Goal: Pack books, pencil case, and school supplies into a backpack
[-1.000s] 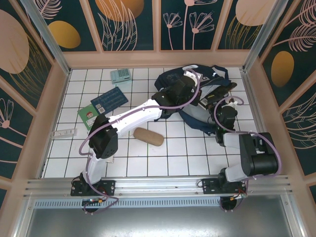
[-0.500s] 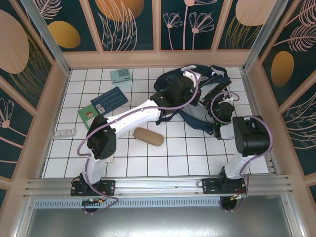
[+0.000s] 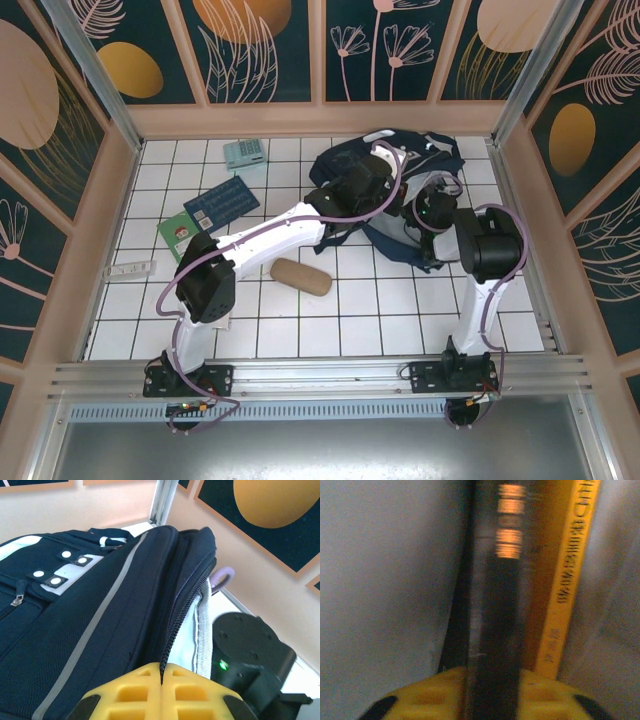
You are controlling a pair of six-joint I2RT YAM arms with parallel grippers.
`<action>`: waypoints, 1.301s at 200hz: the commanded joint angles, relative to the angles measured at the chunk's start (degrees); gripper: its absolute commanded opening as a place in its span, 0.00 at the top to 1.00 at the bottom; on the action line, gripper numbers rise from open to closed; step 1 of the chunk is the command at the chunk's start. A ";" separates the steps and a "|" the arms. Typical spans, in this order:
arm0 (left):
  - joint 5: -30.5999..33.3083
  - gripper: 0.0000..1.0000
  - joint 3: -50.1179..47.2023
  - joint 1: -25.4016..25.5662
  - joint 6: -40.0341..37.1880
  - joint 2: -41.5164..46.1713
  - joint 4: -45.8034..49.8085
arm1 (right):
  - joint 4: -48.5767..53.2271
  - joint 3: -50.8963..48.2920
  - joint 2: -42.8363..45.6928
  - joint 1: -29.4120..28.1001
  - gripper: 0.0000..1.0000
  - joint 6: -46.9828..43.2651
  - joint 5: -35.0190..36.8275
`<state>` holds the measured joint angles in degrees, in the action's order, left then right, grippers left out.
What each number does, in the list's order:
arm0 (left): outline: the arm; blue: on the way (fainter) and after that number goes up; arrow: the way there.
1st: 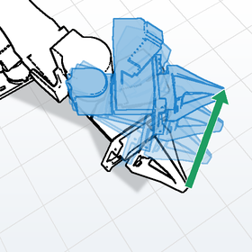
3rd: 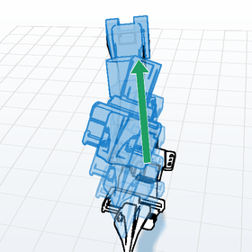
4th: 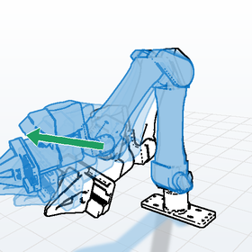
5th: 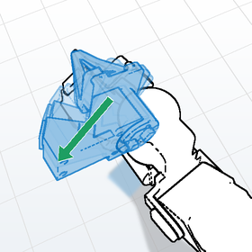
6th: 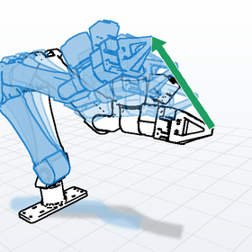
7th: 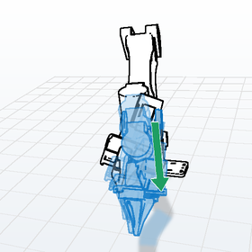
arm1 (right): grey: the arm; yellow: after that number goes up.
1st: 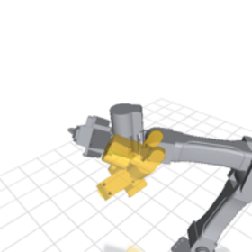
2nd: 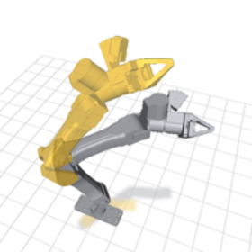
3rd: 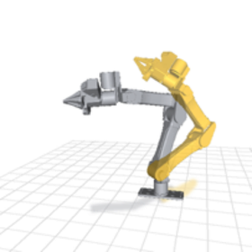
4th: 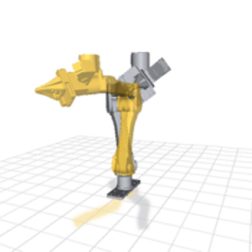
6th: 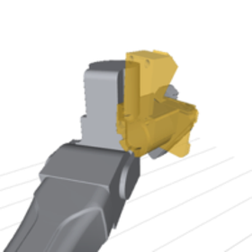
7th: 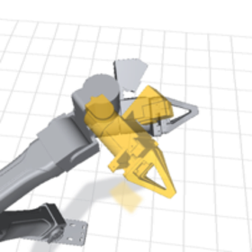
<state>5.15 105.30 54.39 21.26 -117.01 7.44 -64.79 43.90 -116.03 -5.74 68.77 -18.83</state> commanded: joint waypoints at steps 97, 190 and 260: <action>2.61 1.00 -0.02 0.65 -1.29 3.92 -5.07 | 21.92 -4.06 13.87 -0.06 0.38 -14.53 6.07; 0.81 1.00 -0.44 0.68 -1.70 3.94 -5.24 | 16.23 -2.65 7.89 0.02 0.87 -11.70 1.28; 3.08 1.00 -1.52 0.62 -3.41 3.72 -4.19 | 19.72 -0.55 9.32 0.01 0.78 -14.57 1.83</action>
<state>7.03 104.09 54.35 19.20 -116.51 7.53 -46.68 43.94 -109.75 -5.67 56.73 -17.65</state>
